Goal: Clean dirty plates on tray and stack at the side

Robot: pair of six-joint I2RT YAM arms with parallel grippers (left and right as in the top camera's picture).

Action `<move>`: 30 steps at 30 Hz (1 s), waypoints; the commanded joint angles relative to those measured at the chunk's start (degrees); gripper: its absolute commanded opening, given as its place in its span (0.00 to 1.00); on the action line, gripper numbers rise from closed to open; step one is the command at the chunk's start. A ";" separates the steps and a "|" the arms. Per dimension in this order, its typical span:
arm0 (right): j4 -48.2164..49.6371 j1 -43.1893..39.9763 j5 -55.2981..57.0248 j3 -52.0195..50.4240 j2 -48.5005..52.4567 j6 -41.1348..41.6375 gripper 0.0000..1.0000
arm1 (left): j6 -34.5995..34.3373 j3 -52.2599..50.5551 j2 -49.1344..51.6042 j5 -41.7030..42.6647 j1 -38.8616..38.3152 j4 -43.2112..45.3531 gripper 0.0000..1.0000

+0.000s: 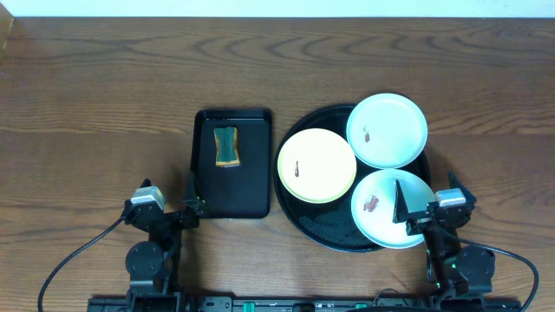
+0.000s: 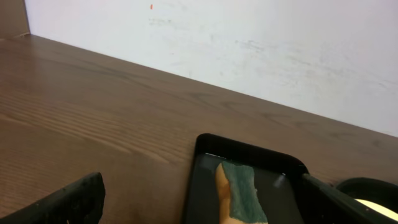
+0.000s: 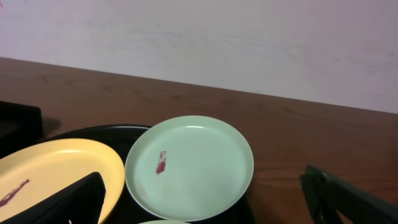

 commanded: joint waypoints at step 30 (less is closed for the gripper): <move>-0.02 -0.35 -0.61 -0.09 -0.35 0.74 0.99 | 0.98 -0.83 -0.42 -0.52 0.17 -2.56 0.98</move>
